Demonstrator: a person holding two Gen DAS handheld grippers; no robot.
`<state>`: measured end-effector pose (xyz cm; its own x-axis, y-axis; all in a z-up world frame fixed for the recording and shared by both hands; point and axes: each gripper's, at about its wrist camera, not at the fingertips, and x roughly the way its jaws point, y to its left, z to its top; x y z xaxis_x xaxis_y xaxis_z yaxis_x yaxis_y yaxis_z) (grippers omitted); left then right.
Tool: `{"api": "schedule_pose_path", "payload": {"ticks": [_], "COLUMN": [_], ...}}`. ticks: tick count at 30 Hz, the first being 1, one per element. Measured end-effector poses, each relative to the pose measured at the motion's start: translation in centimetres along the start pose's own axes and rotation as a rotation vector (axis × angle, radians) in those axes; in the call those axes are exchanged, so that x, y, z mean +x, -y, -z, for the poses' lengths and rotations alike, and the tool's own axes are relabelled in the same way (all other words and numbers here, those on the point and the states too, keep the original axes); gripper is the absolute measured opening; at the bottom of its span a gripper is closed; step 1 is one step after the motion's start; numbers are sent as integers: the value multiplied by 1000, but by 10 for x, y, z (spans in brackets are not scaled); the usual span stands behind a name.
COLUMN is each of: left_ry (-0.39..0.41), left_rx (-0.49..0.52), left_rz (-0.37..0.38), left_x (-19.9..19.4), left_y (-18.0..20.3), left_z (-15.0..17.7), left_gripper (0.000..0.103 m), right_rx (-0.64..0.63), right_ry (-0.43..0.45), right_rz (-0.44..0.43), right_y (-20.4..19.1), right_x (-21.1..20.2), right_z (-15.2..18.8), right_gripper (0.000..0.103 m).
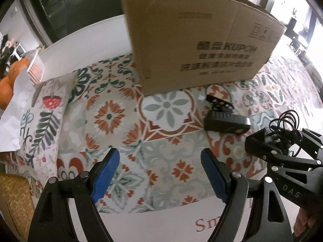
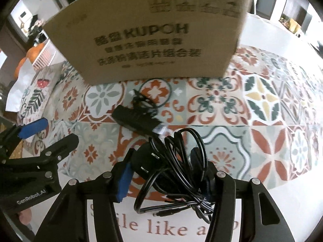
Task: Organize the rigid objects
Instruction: 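Close the right tool on the coiled black cable while the left grips the black adapter, then lift and carry the adapter and cable over the box with both tools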
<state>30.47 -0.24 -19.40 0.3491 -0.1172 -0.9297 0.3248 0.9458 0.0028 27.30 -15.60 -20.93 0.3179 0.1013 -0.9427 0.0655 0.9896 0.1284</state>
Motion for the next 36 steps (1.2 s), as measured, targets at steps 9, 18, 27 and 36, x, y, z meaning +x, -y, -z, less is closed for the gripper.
{"api": "schedule_pose_path", "payload": {"ticks": [9,18,27,36], "left_ry": [2,-12,-46,-42], "left_rx": [57,113,110,105], "left_rz": [75,124,143,147], "left_x": [6,22,46,46], "left_y": [36,71,88,94], "left_z": [-11,-22,-33,-35], "left_gripper": [82,81,73,72], "right_rx": [55,88,96,105], "right_ry": [30,48,38,35], "right_rz": [21,57,68,62], "right_y": [36,74,82,86], "right_x": [-17,-28,-14,-11], "right_z": [-1,7,3,1], "right_gripper": [56,56,56,56]}}
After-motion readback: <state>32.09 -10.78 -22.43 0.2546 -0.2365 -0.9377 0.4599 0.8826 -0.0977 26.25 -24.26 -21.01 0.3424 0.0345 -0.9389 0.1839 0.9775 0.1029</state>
